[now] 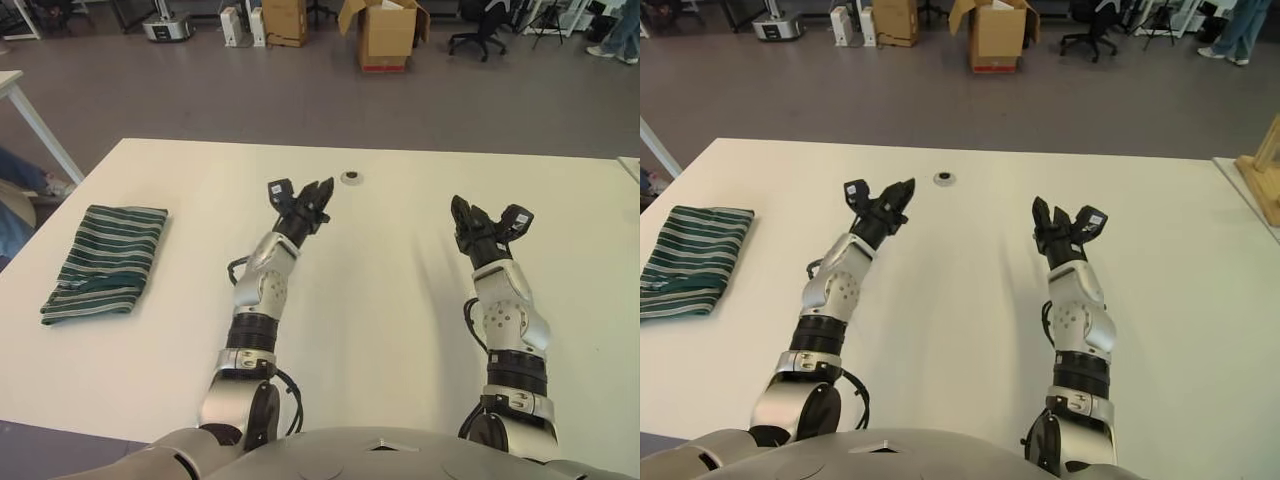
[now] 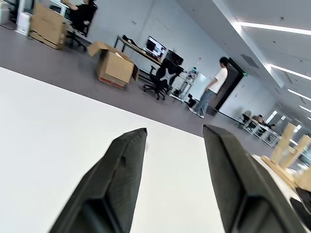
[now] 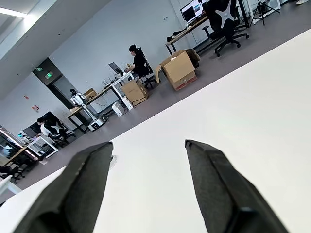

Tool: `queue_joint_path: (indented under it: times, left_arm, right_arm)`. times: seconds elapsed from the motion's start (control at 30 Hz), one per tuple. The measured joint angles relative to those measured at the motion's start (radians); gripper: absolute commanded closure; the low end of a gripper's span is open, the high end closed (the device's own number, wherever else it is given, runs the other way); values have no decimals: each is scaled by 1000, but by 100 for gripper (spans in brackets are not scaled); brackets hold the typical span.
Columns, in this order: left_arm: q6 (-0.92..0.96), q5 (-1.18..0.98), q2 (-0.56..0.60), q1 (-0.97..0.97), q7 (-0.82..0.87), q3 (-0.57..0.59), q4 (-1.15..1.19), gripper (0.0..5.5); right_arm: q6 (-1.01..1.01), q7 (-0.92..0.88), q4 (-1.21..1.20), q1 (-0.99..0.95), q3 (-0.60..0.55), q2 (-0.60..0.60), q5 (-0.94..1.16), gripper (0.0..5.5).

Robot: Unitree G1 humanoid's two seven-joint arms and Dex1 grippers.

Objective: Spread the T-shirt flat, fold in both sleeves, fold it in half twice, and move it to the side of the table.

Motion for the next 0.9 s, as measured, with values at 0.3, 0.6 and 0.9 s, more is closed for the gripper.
queue_joint_path:
  times: [0.3,0.6,0.9]
  left_arm:
    - [-63,18,40,31,-12,21,-8,339]
    - [-131,104,59,86,70,27,33,339]
    - [-190,115,55,114,64,38,44,339]
  right_arm:
    - [-16,9,3,5,46,29,-15,272]
    - [-20,28,74,2,71,1,-74,272]
    - [-66,46,115,-4,130,6,-128,272]
